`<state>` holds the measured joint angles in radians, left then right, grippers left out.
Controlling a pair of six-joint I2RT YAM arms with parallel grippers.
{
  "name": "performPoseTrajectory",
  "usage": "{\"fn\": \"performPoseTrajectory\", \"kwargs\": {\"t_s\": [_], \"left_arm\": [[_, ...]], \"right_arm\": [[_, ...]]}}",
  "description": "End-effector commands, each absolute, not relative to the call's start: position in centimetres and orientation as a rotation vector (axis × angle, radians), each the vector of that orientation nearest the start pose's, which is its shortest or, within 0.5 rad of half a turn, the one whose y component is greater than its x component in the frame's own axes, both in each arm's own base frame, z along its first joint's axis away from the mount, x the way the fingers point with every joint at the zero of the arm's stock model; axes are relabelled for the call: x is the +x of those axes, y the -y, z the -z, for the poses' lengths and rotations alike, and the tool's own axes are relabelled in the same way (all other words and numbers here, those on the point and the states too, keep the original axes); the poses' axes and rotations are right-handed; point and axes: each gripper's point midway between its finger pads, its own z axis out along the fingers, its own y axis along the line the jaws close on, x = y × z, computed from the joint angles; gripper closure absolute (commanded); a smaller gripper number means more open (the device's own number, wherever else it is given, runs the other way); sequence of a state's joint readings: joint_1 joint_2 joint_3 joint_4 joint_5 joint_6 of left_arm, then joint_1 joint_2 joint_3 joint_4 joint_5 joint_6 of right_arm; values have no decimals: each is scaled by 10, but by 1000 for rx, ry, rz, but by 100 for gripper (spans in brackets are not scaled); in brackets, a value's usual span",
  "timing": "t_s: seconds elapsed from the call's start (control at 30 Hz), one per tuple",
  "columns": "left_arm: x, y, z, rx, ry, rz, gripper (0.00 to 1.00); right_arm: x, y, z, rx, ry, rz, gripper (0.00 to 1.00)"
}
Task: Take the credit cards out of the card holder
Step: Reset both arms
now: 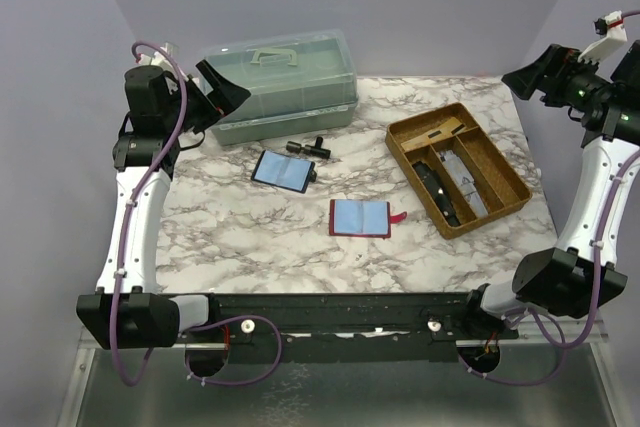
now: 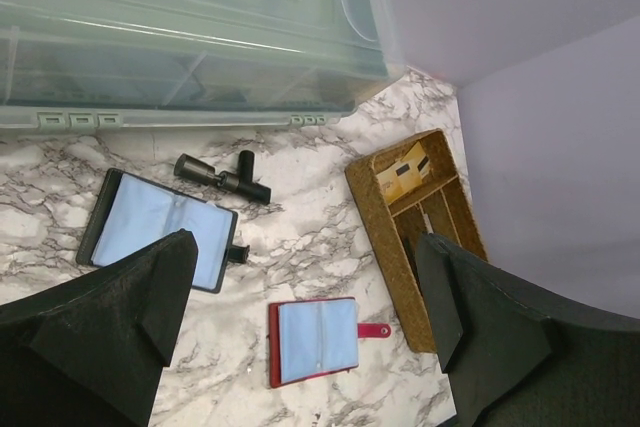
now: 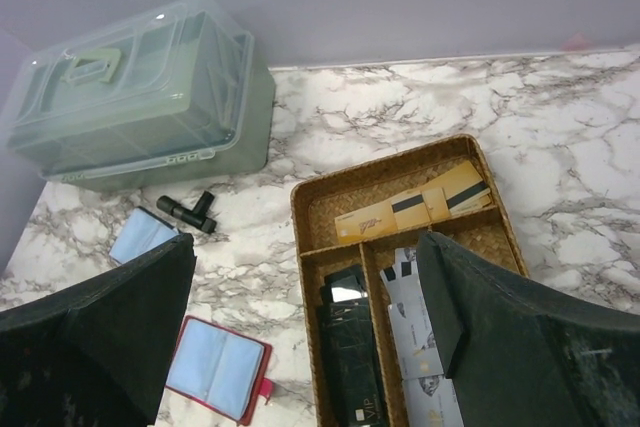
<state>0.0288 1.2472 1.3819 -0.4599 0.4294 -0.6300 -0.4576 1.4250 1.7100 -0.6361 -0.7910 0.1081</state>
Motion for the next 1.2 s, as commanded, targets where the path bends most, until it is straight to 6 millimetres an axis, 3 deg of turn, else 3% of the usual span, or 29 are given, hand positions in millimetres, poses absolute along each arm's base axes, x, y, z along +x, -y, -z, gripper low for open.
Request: {"fn": "performPoseTrajectory", "kwargs": {"t_s": [0.0, 1.17], "left_arm": [[364, 86, -358, -310, -1918, 814, 1], [353, 91, -352, -324, -1923, 864, 1]], "right_arm": [[387, 55, -404, 53, -1827, -464, 1], [379, 59, -394, 122, -1823, -423, 1]]}}
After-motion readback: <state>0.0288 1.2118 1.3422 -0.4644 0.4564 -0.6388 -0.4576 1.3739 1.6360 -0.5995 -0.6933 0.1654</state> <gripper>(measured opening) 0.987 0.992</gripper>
